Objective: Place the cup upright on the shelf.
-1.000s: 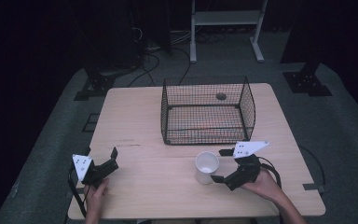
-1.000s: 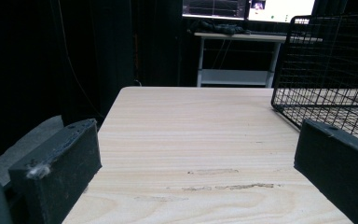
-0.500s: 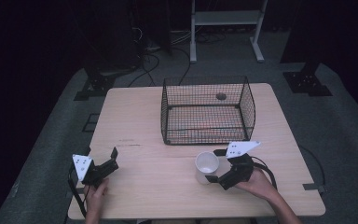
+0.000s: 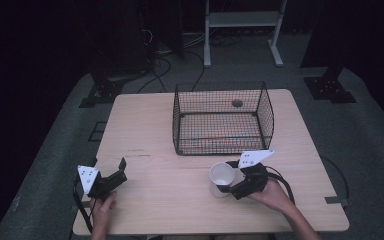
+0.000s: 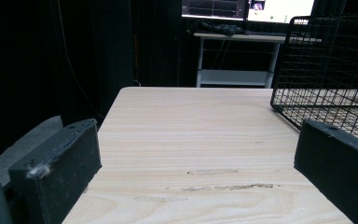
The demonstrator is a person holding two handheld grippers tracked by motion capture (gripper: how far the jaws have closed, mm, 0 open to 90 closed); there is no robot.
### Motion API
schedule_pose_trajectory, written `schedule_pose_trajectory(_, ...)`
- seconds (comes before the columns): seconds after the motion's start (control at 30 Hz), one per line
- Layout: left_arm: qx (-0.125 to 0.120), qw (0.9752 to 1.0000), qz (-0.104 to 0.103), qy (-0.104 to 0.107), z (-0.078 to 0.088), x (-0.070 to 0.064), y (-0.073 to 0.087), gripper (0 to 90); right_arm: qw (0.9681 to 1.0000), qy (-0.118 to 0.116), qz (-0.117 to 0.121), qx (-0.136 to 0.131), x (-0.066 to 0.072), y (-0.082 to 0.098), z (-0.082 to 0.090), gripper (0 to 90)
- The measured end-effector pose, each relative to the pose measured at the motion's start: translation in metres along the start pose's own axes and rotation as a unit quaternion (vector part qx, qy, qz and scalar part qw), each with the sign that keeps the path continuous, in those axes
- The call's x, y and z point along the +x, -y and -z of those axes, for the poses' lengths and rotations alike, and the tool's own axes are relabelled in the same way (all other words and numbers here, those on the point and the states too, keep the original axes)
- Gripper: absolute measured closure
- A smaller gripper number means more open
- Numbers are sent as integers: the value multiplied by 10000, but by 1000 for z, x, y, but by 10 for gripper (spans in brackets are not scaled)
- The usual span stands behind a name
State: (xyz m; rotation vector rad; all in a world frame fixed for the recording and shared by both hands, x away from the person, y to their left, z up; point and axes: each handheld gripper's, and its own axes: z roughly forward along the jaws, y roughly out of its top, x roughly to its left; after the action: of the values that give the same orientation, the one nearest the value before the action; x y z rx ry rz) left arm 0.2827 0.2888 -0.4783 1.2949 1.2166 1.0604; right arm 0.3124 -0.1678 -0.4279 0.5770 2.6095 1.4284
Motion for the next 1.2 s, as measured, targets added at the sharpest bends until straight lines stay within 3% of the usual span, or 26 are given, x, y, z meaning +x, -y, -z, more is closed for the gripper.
schedule_pose_trajectory(0.67, 9, 10000, -36, -11, 0, -1, 0, 0, 9994, -91, -331, -70, -6, -7, 11, 182)
schedule_pose_trajectory(1.2, 12, 10000, -32, -2, 0, 0, 0, 0, 9992, -178, -238, -278, -15, -43, 27, 183)
